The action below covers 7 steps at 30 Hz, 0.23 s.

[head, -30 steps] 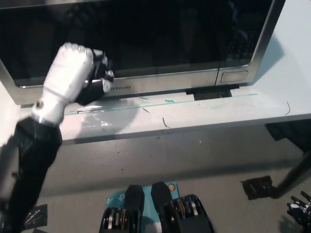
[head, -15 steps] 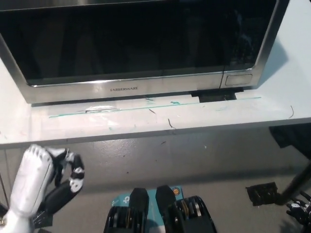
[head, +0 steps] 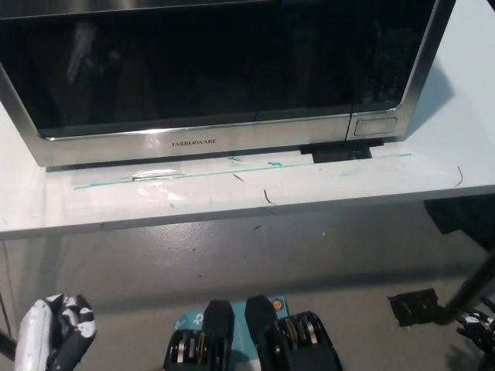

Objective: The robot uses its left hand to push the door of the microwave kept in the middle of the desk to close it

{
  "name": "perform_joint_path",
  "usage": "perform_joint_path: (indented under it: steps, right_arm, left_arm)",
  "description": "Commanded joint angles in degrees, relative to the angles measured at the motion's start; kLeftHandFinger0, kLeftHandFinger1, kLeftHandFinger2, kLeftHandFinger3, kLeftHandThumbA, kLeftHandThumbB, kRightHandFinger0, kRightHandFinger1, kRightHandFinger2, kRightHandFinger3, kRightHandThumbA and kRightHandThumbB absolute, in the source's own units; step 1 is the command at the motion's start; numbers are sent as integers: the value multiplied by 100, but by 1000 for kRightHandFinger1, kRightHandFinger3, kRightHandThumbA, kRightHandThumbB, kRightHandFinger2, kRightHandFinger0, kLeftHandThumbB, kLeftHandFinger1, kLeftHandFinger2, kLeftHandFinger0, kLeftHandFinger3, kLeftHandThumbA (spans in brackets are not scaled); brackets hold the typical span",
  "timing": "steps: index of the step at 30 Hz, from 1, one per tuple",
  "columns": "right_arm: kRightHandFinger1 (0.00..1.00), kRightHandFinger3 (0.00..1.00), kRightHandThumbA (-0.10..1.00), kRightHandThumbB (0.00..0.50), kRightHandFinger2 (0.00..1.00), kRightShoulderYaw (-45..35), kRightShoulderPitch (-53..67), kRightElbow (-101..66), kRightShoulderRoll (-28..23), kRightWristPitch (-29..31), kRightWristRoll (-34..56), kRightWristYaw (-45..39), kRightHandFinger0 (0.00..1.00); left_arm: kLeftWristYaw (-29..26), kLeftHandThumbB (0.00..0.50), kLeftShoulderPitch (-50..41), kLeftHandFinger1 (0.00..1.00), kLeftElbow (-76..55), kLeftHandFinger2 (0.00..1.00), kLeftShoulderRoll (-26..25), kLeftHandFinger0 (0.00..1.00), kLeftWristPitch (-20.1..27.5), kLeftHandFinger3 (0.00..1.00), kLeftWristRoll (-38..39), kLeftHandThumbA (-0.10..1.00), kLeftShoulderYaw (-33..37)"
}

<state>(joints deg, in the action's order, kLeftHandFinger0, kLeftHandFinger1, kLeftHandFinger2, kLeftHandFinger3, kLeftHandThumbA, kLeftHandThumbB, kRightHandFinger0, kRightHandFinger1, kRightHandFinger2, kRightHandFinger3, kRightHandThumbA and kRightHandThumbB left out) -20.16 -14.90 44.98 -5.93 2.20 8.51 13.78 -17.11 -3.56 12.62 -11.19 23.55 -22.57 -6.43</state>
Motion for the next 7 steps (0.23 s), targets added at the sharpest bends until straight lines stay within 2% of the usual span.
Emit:
perform_joint_path:
  steps: [1,2,3,7]
  right_arm:
    - [472,801,-100,0,552,-18,-199,-55,-125,78,63,56,468]
    - [479,802,-100,0,554,-15,-202,-45,-130,77,63,50,474]
    - [496,831,-100,0,568,-15,-205,-41,-132,71,62,52,498]
    - [471,796,-100,1,553,-42,-210,-43,-121,125,49,139,452]
  left_arm:
    - [-111,4,216,21,409,108,133,51,-780,343,291,-38,-263]
    - [-113,6,269,19,553,102,136,55,-805,347,328,-68,-297]
    - [-94,13,325,31,651,142,171,66,-896,357,444,-99,-363]
    - [195,9,624,35,989,161,205,40,-1457,368,874,-91,-568]
